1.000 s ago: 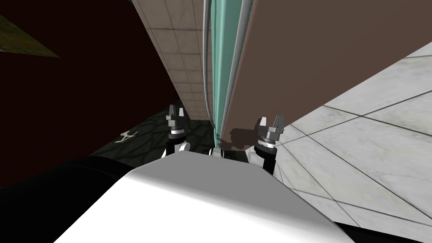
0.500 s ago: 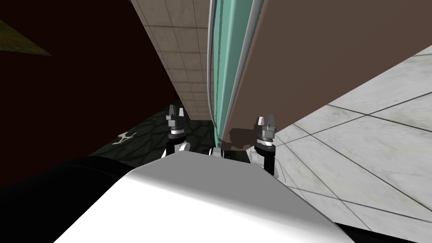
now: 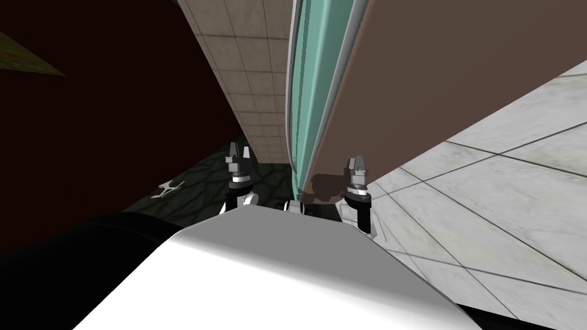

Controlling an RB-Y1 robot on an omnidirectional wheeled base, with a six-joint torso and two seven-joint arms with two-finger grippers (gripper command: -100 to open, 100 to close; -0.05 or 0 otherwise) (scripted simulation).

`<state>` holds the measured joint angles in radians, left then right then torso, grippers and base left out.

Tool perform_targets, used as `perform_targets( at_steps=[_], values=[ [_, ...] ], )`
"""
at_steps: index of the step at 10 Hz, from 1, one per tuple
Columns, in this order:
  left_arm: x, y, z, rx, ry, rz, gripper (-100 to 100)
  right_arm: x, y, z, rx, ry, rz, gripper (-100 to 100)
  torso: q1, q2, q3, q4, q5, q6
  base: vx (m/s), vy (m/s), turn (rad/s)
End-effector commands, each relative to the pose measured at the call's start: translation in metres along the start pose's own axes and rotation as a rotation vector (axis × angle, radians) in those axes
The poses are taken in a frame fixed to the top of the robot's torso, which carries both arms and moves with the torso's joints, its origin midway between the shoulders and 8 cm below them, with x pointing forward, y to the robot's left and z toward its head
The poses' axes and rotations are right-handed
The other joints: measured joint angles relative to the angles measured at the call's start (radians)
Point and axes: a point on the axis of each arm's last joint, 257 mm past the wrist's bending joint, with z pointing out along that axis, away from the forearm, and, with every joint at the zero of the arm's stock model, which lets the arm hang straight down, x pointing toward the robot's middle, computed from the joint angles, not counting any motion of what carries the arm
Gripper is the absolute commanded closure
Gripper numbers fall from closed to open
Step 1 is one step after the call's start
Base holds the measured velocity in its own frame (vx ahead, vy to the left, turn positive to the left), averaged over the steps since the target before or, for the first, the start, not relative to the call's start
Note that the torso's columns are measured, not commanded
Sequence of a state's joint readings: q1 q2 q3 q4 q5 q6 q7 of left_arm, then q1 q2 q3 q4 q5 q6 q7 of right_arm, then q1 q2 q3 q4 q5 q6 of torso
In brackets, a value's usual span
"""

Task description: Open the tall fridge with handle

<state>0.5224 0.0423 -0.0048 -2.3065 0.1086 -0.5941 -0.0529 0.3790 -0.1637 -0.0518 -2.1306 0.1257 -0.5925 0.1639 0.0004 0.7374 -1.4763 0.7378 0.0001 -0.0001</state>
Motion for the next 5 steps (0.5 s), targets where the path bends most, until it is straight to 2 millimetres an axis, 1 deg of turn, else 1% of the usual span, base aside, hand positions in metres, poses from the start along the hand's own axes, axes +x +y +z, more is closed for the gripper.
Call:
perform_targets(
  at_steps=[1,2,3,4,5],
  values=[
    [0.000,0.000,0.000,0.000,0.000,0.000,0,0.007,-0.010,0.001,0.006,0.025,-0.086,-100,0.000,0.000,0.000,0.000,0.000,0.000,0.010,0.080,-0.036],
    [0.000,0.000,0.000,0.000,0.000,0.000,0,0.007,-0.010,0.001,0.006,0.025,-0.109,-100,0.001,0.000,0.000,0.000,0.000,0.000,0.004,0.064,-0.021],
    [0.000,0.000,0.000,0.000,0.000,0.000,0,0.011,-0.017,0.003,0.010,0.041,-0.150,-100,0.000,0.001,0.000,0.000,0.000,0.000,-0.012,0.063,-0.035],
    [0.000,0.000,0.000,0.000,0.000,0.000,0,0.011,-0.017,0.003,0.009,0.041,-0.178,-100,-0.001,0.001,0.001,0.000,0.000,0.000,-0.009,0.057,-0.018],
    [0.000,0.000,0.000,0.000,0.000,0.000,0,0.016,-0.025,0.005,0.012,0.056,-0.217,-100,-0.001,0.001,0.001,0.000,0.000,0.000,-0.007,0.079,-0.034]
  ],
)
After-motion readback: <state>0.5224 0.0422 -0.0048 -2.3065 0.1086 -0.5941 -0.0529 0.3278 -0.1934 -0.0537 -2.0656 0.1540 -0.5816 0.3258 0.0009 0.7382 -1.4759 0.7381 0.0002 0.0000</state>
